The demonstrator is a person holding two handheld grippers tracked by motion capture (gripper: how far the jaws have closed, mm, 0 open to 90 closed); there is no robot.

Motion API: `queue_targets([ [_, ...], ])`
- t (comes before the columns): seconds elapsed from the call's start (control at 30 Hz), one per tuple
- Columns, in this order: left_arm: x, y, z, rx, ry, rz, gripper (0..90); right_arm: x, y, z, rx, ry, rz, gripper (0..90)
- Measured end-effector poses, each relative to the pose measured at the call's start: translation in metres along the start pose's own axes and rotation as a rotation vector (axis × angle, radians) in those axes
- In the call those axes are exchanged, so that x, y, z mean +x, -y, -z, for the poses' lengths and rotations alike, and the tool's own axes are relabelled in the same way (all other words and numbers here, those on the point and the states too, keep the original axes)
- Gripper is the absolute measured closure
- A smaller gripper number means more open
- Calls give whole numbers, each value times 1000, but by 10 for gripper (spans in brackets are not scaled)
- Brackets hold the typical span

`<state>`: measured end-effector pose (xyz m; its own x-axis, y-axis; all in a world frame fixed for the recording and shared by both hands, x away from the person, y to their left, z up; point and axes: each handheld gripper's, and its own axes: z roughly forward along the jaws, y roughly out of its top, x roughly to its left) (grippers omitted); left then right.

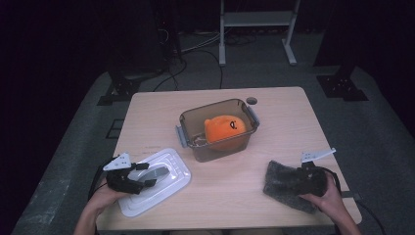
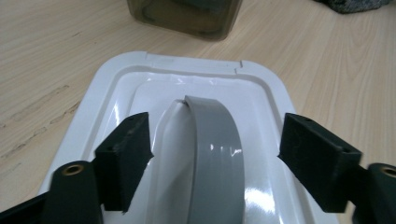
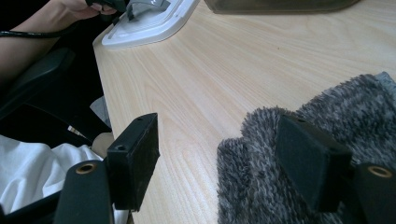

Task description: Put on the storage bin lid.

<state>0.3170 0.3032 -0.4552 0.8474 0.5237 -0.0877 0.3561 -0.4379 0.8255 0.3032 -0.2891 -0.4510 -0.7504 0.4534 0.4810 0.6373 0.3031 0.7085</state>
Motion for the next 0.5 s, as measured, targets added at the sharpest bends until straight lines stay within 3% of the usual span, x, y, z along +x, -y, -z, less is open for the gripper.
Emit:
queue_targets([
  [0.27,2,4,0,0,19,15,413,0,0,0,0,-1,-1,293],
  [0.5,3,6,1,4,24,7,503,0,0,0,3,-1,1,293],
])
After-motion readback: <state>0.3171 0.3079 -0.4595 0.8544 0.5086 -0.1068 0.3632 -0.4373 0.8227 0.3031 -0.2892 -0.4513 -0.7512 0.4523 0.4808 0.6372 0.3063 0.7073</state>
